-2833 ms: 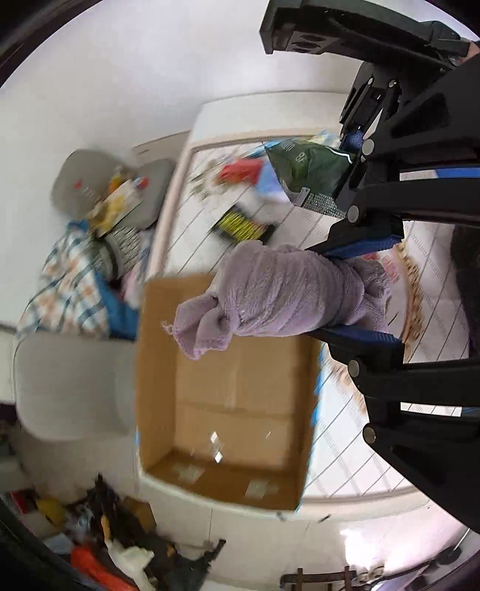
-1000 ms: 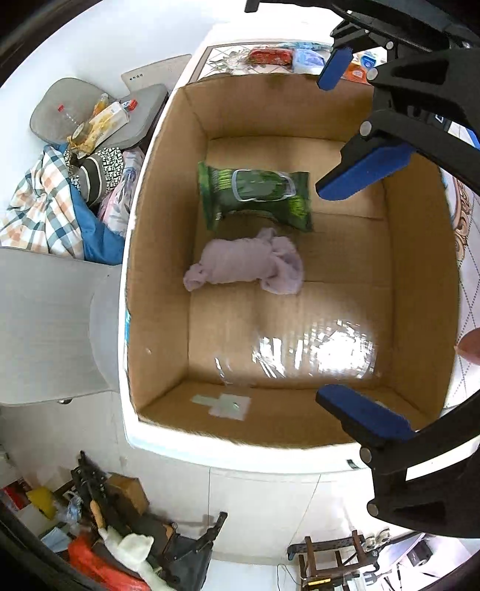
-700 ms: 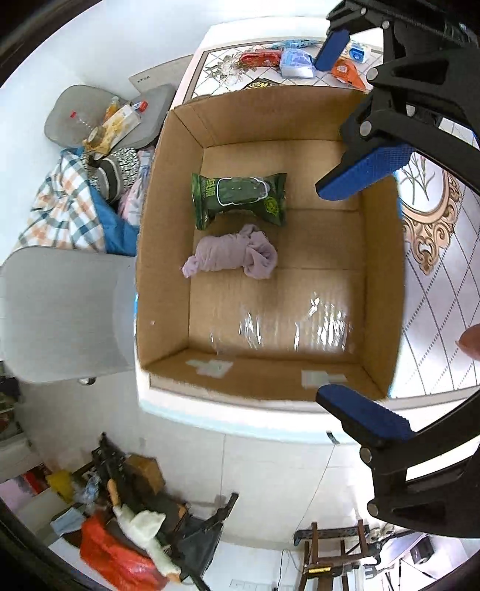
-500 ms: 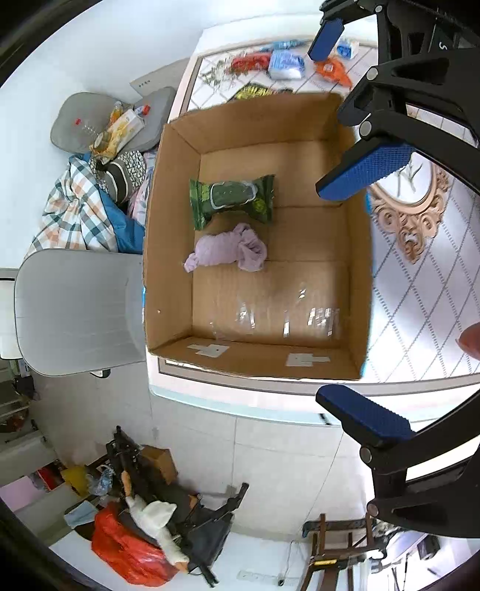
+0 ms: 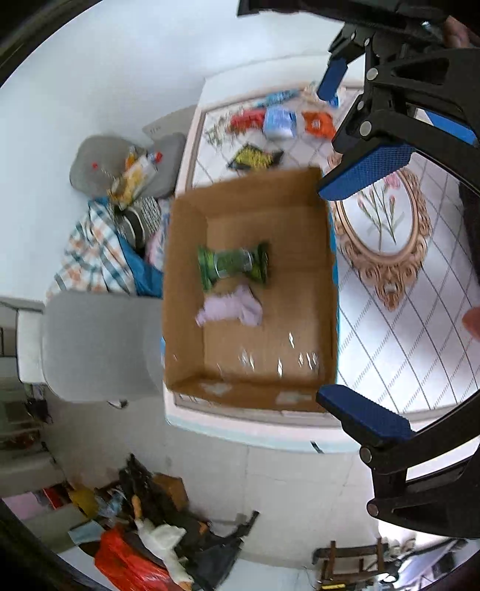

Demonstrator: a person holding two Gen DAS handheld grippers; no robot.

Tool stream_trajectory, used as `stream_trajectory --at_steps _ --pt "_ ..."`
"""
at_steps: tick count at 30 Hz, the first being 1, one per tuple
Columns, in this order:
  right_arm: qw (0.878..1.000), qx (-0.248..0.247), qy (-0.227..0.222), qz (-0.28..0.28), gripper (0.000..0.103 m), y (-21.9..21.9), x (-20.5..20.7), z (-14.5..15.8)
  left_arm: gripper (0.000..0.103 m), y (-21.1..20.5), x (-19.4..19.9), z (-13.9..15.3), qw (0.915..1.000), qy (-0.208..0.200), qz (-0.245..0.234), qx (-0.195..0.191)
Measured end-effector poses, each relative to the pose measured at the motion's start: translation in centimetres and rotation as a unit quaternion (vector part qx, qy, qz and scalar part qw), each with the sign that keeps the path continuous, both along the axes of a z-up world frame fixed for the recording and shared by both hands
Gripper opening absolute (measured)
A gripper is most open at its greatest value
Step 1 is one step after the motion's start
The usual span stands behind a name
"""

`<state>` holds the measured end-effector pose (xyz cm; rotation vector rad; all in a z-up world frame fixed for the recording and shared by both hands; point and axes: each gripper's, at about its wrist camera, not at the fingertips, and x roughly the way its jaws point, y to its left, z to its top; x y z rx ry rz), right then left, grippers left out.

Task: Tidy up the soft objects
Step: 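Grasp the black shoe-wipes pack with the left tool while the right grasps the milk carton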

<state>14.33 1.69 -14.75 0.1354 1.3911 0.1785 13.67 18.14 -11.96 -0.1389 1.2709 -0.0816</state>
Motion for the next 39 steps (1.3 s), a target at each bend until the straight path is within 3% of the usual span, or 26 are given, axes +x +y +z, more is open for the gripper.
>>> stream_trajectory --at_steps 2,7,13,20,22,24,28,30,33,39 --pt "1.000 -0.007 0.006 -0.029 0.103 -3.3 -0.2 0.0 0.102 -2.6 0.8 0.4 0.9997 -0.011 -0.022 -0.004" --pt "0.992 -0.031 0.026 -0.118 0.103 -13.2 -0.8 -0.9 0.102 -9.8 4.3 -1.0 0.9962 0.006 -0.087 -0.008" --pt "0.968 -0.053 0.081 -0.233 0.103 -27.4 -1.7 -5.6 0.102 -20.0 9.0 -4.8 0.9865 0.051 -0.156 0.001" --pt "0.948 -0.032 0.129 -0.290 0.103 -38.2 -1.0 -13.1 0.101 -29.6 15.5 -15.2 0.9642 0.161 -0.206 0.044" --pt "0.947 -0.031 0.145 -0.283 0.103 -39.6 -0.4 -15.2 0.092 -31.2 16.8 -19.0 0.9567 0.196 -0.211 0.045" --pt "0.947 -0.030 0.169 -0.273 0.103 -40.8 0.3 -17.7 0.077 -32.7 17.7 -22.6 0.9472 0.229 -0.217 0.058" --pt "0.943 -0.021 0.193 -0.271 0.103 -42.2 0.6 -20.9 0.075 -34.5 18.8 -27.1 0.9348 0.264 -0.223 0.080" --pt "0.940 -0.011 0.203 -0.273 0.103 -42.7 0.7 -22.2 0.075 -35.2 18.9 -27.5 0.9330 0.249 -0.236 0.109" --pt "0.939 -0.005 0.208 -0.272 0.103 -42.9 0.9 -23.3 0.075 -35.5 19.1 -27.8 0.9290 0.252 -0.245 0.116" --pt "0.941 0.000 0.213 -0.264 0.102 -42.6 2.1 -24.7 0.077 -34.7 20.5 -27.1 0.9350 0.251 -0.226 0.108"
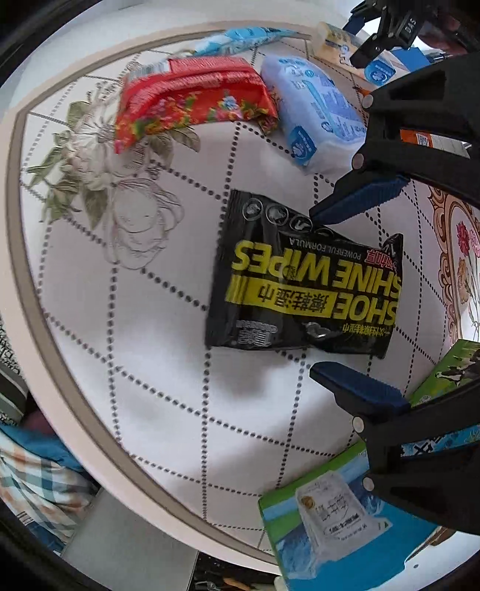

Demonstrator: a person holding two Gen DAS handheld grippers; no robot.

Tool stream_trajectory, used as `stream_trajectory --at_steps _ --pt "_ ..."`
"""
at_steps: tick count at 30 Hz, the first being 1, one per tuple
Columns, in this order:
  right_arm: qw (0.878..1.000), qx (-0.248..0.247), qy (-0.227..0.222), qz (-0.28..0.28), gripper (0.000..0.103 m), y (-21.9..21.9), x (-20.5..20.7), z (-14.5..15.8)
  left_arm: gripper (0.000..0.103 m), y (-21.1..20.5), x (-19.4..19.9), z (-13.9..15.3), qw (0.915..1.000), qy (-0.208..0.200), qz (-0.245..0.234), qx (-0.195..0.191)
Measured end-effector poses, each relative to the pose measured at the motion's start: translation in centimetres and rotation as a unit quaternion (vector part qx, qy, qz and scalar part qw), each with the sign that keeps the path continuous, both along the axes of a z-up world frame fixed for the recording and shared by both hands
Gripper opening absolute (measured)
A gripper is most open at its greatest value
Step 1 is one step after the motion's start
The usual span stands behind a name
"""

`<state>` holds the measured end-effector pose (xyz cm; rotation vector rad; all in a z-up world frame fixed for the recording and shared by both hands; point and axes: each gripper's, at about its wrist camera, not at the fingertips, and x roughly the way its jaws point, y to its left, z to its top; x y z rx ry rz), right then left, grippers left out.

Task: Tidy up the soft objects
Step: 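Grasp the black shoe-wipes pack with the left tool while the right grasps the milk carton, then carry both packs into the box and release them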

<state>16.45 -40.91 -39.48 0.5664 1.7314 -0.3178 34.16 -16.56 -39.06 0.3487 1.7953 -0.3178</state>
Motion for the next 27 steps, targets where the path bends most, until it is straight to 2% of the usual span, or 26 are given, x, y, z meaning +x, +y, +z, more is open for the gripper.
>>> stream_trajectory --at_steps 3,5,6,8,10,11,12,14,16,19,23,27 --pt "1.000 -0.002 0.000 0.005 0.102 0.2 0.6 -0.2 0.077 -0.4 0.1 -1.0 0.9997 0.013 -0.015 0.012" --pt "1.000 -0.002 0.004 0.006 0.102 0.4 0.9 -0.5 0.079 -0.5 0.4 -2.0 0.9992 0.028 -0.012 0.026" --pt "1.000 -0.001 0.006 0.008 0.102 0.8 1.7 -1.0 0.079 -0.3 0.4 -2.0 0.9995 0.027 -0.002 0.018" --pt "1.000 0.000 0.008 0.012 0.096 1.0 2.0 -1.2 0.077 -0.1 0.4 -1.9 0.9997 0.023 0.007 0.010" --pt "1.000 -0.002 0.011 0.014 0.092 1.0 1.6 -1.6 0.068 0.0 0.3 -1.5 0.9998 0.014 0.010 0.009" --pt "1.000 -0.004 0.012 0.014 0.088 1.1 1.4 -1.7 0.057 0.0 0.1 -1.3 0.9999 0.009 0.009 0.009" --pt "1.000 -0.008 0.014 0.014 0.084 1.2 1.1 -1.8 0.054 -0.1 -0.1 -1.0 0.9999 0.006 0.008 0.009" --pt "1.000 -0.015 0.015 0.013 0.066 1.3 0.8 -1.8 0.053 -0.2 -1.0 -0.8 0.9999 0.006 0.008 0.010" --pt "1.000 -0.004 0.009 0.004 0.066 1.2 0.5 -1.6 0.053 -0.5 -1.9 -0.5 0.9998 0.000 0.006 0.018" --pt "1.000 0.008 0.005 -0.005 0.065 0.7 -1.0 -0.9 0.052 -1.1 -3.6 0.5 0.9998 -0.016 0.010 0.013" --pt "1.000 0.005 -0.018 -0.008 0.065 1.6 -2.1 1.3 0.052 -1.3 -5.8 3.0 0.9992 -0.029 0.021 -0.017" --pt "0.998 0.011 -0.056 -0.002 0.065 2.7 -2.7 5.4 0.052 -0.6 -8.5 7.6 0.9961 -0.049 0.033 -0.066"
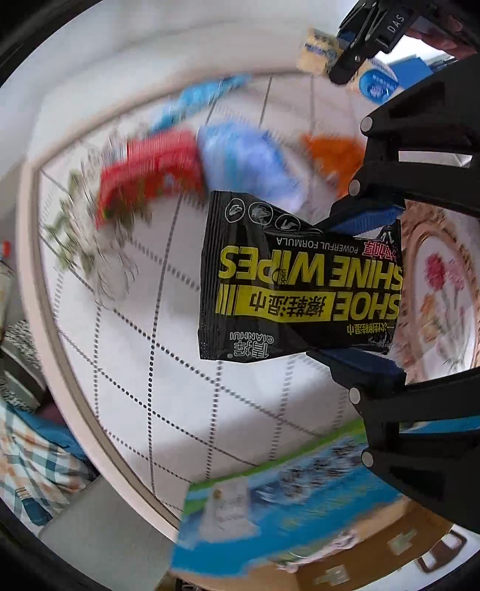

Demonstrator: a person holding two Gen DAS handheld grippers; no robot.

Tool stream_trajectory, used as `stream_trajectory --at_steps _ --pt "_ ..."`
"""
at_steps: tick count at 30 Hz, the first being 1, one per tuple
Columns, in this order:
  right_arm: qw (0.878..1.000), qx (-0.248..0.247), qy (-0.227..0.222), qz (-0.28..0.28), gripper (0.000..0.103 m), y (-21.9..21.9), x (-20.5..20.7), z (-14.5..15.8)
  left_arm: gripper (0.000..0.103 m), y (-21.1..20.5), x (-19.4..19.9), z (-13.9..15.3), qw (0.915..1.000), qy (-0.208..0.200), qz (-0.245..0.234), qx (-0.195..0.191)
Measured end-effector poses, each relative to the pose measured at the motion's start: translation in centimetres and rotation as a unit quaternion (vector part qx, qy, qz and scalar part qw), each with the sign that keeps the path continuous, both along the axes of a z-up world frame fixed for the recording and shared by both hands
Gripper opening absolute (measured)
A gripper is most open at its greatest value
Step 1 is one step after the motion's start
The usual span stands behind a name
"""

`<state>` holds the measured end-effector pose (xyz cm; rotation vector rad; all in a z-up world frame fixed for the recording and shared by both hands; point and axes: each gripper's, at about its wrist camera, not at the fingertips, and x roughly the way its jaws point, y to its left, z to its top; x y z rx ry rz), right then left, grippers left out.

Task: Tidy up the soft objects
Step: 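Carry both packs into the box and release them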

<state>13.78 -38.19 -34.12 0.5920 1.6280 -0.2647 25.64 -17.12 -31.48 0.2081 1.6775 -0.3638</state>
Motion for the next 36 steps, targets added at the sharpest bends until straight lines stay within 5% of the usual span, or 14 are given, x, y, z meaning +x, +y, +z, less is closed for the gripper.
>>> stream_trajectory --at_steps 8,17,23,36 --pt "0.993 0.011 -0.071 0.097 0.065 9.1 1.5 9.2 0.052 8.7 -4.1 11.0 0.9912 -0.055 0.067 -0.100" --pt "0.967 0.057 -0.129 0.210 0.065 24.9 5.3 15.8 0.052 24.2 -5.7 17.7 0.9774 -0.128 0.151 -0.073" --pt "0.956 0.063 -0.129 0.256 0.065 33.1 8.8 15.8 0.052 32.4 -3.4 17.2 0.9695 -0.151 0.190 -0.032" --pt "0.957 -0.011 -0.092 0.276 0.065 41.7 17.2 9.1 0.052 41.6 6.5 7.8 0.9688 -0.083 0.233 0.010"
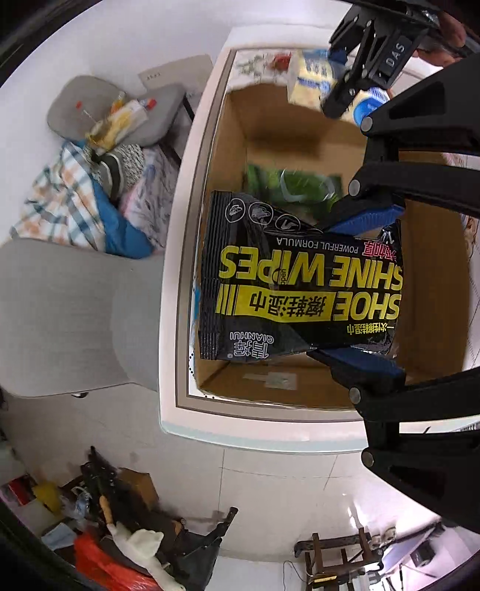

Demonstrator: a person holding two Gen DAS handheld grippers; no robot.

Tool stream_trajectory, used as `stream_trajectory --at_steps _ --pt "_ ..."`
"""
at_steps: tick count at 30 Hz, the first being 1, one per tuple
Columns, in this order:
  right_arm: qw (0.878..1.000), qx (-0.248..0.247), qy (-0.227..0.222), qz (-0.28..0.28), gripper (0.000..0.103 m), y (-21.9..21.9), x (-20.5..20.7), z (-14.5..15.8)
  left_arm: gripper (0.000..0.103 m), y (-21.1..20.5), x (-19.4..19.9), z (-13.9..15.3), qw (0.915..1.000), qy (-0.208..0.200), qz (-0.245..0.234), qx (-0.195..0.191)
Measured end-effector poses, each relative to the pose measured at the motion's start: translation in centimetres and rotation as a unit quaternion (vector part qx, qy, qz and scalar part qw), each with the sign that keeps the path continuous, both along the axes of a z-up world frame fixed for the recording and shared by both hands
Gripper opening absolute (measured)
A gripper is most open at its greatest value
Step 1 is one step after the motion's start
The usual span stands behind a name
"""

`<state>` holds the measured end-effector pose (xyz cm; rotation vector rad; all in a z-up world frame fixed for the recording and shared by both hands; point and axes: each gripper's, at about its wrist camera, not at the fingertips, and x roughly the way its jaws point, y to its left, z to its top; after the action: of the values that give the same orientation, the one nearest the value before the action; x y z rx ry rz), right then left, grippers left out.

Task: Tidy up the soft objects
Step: 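Carry both packs into the box and release them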

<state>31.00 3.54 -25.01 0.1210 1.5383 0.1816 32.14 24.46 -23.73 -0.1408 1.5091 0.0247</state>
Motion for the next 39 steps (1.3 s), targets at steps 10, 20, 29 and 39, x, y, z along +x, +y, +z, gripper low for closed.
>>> stream_trajectory --at_steps 10,20,29,39 --pt "0.998 -0.053 0.012 -0.008 0.069 2.0 4.5 -4.2 0.055 0.8 3.6 -5.9 0.9967 0.081 0.006 0.009" --pt "0.999 -0.045 -0.011 -0.009 0.092 1.6 4.2 -2.5 0.079 1.2 2.7 -3.0 0.9988 0.045 0.013 -0.013" --pt "0.999 -0.049 -0.018 0.014 0.103 1.3 0.6 -0.9 0.102 1.4 -1.4 -0.5 0.9988 0.019 0.040 -0.019" --pt "0.999 -0.036 -0.036 0.018 0.103 -0.1 -4.9 1.7 0.102 -1.2 -8.1 3.0 0.9987 -0.028 0.039 0.015"
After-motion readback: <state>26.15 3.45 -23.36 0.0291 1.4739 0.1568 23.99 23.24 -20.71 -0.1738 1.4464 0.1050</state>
